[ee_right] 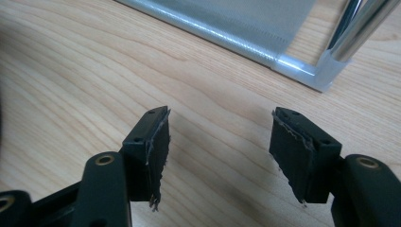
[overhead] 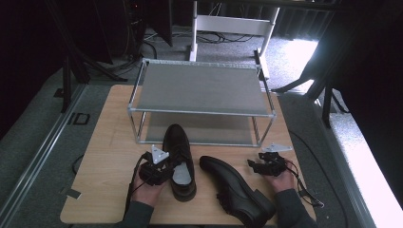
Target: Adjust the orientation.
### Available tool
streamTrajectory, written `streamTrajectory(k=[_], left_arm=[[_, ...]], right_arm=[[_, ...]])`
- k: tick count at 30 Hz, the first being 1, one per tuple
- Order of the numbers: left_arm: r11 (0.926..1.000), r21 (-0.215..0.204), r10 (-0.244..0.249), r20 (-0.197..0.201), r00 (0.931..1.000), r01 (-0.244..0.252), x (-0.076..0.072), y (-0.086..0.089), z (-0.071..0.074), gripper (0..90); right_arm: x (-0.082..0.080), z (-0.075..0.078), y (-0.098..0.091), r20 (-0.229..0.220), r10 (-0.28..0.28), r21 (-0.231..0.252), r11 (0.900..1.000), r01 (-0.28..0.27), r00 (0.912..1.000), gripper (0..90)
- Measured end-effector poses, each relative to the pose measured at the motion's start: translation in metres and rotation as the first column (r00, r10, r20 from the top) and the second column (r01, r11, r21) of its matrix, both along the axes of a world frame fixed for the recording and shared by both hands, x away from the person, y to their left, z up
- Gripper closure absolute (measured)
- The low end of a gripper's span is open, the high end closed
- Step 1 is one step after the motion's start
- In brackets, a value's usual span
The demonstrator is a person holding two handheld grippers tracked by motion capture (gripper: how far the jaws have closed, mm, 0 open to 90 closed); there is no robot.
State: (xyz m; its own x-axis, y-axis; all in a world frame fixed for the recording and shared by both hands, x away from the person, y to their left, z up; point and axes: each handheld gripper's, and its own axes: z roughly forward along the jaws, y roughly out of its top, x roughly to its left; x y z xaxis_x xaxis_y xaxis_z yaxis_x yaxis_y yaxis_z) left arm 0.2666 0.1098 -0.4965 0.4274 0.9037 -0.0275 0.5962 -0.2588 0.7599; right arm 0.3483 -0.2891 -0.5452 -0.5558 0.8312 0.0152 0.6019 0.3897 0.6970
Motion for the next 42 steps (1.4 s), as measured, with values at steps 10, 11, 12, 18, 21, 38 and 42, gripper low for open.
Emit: streamTrajectory(k=[10, 11, 12, 18, 21, 38, 42], left_arm=[[0.9995, 0.024, -0.022, -0.004, 0.9998, 0.022, -0.016, -0.013, 0.006, 77.5], [0.9994, 0.029, -0.018, -0.006, 0.9998, 0.018, -0.019, -0.013, 0.006, 77.9], [0.9996, 0.026, -0.011, -0.016, 0.9998, 0.011, -0.022, -0.012, 0.007, 77.9], [1.0000, 0.002, -0.004, -0.051, 0.9987, 0.004, -0.034, -0.007, 0.010, 77.5], [0.9999, -0.012, -0.007, -0.069, 0.9976, 0.006, -0.041, -0.007, 0.011, 77.0], [0.9950, -0.064, -0.072, 0.070, 0.9949, 0.076, -0.068, 0.017, 0.025, 48.4], [0.9991, -0.030, -0.030, 0.045, 0.9985, 0.032, -0.061, 0.024, 0.010, 48.6]], right_arm=[[-0.007, 0.009, -0.002, 0.018, 0.011, 0.013, 0.9999, -0.011, 0.9998, 38.2], [-0.008, 0.011, -0.002, 0.022, 0.013, 0.017, 0.9998, -0.014, 0.9997, 38.2], [-0.009, 0.012, -0.002, 0.023, 0.016, 0.021, 0.9996, -0.017, 0.9996, 38.2], [-0.016, 0.022, 0.004, 0.040, 0.047, 0.021, 0.9986, -0.048, 0.9981, 38.5], [-0.022, 0.032, 0.010, 0.059, 0.069, 0.013, 0.9974, -0.070, 0.9958, 38.5], [-0.063, 0.075, 0.031, 0.148, 0.206, 0.012, 0.9775, -0.210, 0.9672, 39.4], [-0.075, 0.086, 0.033, 0.169, 0.238, 0.019, 0.9695, -0.244, 0.9565, 42.2]])
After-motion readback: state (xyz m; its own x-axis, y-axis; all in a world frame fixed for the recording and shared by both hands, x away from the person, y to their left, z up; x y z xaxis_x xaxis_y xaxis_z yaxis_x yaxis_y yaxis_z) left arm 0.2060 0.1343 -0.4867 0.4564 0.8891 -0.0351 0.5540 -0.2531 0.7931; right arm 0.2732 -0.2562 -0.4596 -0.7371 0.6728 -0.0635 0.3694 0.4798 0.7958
